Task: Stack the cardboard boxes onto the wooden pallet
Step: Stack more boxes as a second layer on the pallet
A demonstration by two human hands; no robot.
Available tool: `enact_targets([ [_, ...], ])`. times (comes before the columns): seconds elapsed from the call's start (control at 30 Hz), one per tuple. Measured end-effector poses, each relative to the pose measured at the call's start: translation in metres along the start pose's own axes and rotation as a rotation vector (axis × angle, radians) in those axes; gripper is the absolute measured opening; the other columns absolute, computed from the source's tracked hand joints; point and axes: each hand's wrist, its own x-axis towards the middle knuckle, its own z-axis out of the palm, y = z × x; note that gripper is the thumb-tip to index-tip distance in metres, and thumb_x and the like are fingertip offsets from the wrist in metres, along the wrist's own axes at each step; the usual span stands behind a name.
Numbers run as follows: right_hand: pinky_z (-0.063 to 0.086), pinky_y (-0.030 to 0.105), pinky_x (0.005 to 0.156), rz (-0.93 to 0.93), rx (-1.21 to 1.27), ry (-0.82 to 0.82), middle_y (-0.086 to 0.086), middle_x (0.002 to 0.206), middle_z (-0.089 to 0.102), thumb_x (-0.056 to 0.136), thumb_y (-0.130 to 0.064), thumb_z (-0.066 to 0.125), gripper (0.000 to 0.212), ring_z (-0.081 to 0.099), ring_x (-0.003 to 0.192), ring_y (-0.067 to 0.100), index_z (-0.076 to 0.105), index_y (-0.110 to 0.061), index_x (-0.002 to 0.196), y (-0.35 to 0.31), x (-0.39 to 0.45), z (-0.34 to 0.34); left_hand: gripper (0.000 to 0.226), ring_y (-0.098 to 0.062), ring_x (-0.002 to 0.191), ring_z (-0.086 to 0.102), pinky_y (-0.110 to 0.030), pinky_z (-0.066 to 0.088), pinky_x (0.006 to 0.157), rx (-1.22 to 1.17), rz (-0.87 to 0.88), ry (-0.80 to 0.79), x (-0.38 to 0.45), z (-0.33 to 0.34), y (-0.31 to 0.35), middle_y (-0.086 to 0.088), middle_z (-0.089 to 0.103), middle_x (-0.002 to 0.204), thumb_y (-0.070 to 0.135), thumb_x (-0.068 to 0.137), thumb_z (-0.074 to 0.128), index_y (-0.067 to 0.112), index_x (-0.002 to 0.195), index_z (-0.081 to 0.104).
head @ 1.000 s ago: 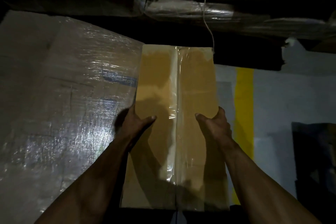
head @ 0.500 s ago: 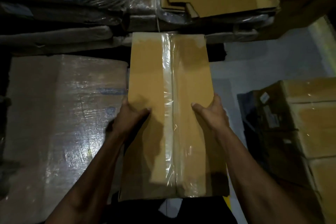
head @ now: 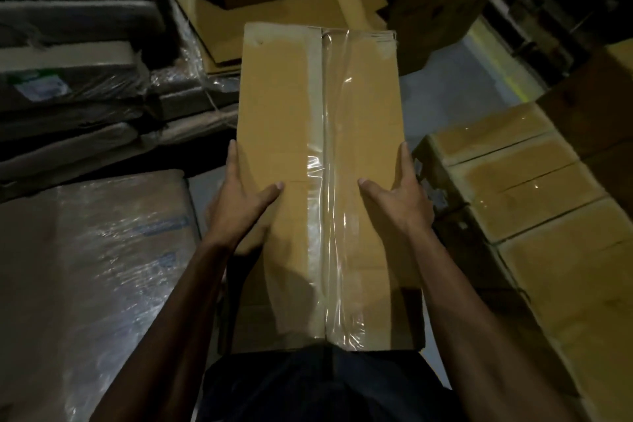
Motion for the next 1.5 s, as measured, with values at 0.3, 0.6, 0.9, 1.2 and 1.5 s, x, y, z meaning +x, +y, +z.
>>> enact_targets([
  [0.3,0.029,0.051,0.113,0.081,0.082,0.137,0.007,0.161,0.033,0.085,-0.064,0.066,0.099,0.034,0.143,0.036,0.001,-0.047,0.158,0.053,0.060,-0.094,0.105,-0.033,0.137,0.039,-0.051,0.026,0.111,0.148,0.087,-0.077,0.051,0.103,0.104,0.000,0.036,0.156,0.056,0.082,0.070,0.047,0.154,-0.006],
  [0.6,0.033,0.055,0.112,0.227,0.241,0.309,0.004,0.158,0.037,0.085,-0.062,0.066,0.097,0.039,0.139,0.034,-0.001,-0.052,0.155,0.092,0.090,-0.155,0.106,-0.034,0.135,0.043,-0.050,0.027,0.109,0.311,0.228,-0.246,0.104,0.183,0.191,0.001,0.044,0.151,0.065,0.078,0.068,0.050,0.152,-0.007],
  [0.9,0.034,0.051,0.109,0.450,0.301,0.539,0.004,0.161,0.032,0.087,-0.059,0.067,0.096,0.037,0.142,0.036,0.003,-0.048,0.157,0.096,0.162,-0.178,0.104,-0.038,0.134,0.042,-0.049,0.032,0.105,0.411,0.397,-0.477,0.215,0.271,0.250,-0.005,0.039,0.154,0.061,0.082,0.067,0.048,0.153,-0.008],
  [1.2,0.034,0.054,0.110,0.666,0.347,0.729,0.003,0.160,0.035,0.086,-0.060,0.067,0.094,0.036,0.142,0.037,0.007,-0.047,0.157,0.062,0.220,-0.193,0.109,-0.032,0.127,0.052,-0.054,0.044,0.102,0.360,0.507,-0.815,0.318,0.322,0.316,0.000,0.047,0.149,0.081,0.060,0.059,0.063,0.141,-0.013],
  [1.5,0.031,0.052,0.111,0.752,0.385,0.835,0.006,0.161,0.033,0.089,-0.054,0.067,0.092,0.034,0.143,0.038,0.007,-0.044,0.159,0.042,0.236,-0.192,0.108,-0.034,0.129,0.050,-0.054,0.042,0.104,0.392,0.606,-0.888,0.342,0.345,0.341,0.000,0.042,0.153,0.074,0.067,0.059,0.055,0.147,-0.011],
])
